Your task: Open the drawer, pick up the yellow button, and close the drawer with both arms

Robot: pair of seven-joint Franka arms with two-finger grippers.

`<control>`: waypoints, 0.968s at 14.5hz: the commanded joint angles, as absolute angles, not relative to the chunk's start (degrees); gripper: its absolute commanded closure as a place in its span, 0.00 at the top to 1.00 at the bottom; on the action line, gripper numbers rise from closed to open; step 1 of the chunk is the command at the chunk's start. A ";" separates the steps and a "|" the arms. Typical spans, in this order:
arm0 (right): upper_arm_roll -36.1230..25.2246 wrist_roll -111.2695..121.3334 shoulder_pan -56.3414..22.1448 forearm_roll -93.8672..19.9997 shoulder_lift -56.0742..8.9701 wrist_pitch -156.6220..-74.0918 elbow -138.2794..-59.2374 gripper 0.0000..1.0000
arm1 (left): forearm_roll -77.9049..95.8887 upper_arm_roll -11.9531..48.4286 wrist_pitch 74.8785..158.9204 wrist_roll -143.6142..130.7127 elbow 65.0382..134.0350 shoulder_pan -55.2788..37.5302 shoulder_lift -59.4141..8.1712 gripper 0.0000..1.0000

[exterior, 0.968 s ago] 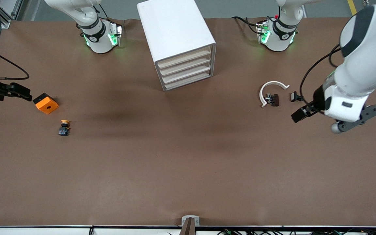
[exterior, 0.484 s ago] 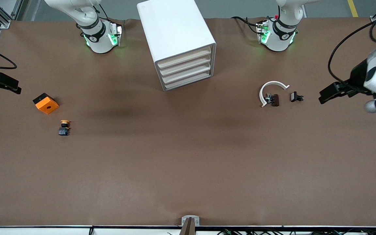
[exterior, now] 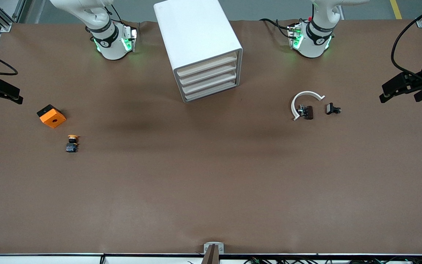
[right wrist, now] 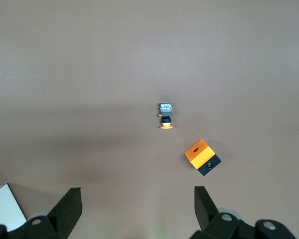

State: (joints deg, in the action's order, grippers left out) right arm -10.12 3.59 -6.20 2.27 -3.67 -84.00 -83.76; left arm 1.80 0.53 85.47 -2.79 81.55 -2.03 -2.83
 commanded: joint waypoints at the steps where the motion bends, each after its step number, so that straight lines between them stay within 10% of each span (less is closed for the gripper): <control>1: -10.11 2.81 -6.68 1.32 -4.75 -82.71 -81.65 1.00 | 2.02 -1.23 85.69 2.19 89.71 -2.81 3.85 1.00; 8: -9.67 3.16 -4.67 1.32 -4.92 -82.36 -81.47 1.00 | 2.02 -1.06 87.01 1.76 95.18 -2.90 7.99 1.00; 14: 3.95 2.81 5.63 2.37 -5.01 -82.61 -80.07 1.00 | 0.98 0.70 87.45 -1.49 96.60 -2.90 8.89 1.00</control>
State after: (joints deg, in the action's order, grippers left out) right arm 1.23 3.60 4.33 2.28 -3.97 -83.53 -82.85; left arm 1.79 -0.12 85.87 0.12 95.39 -2.55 8.32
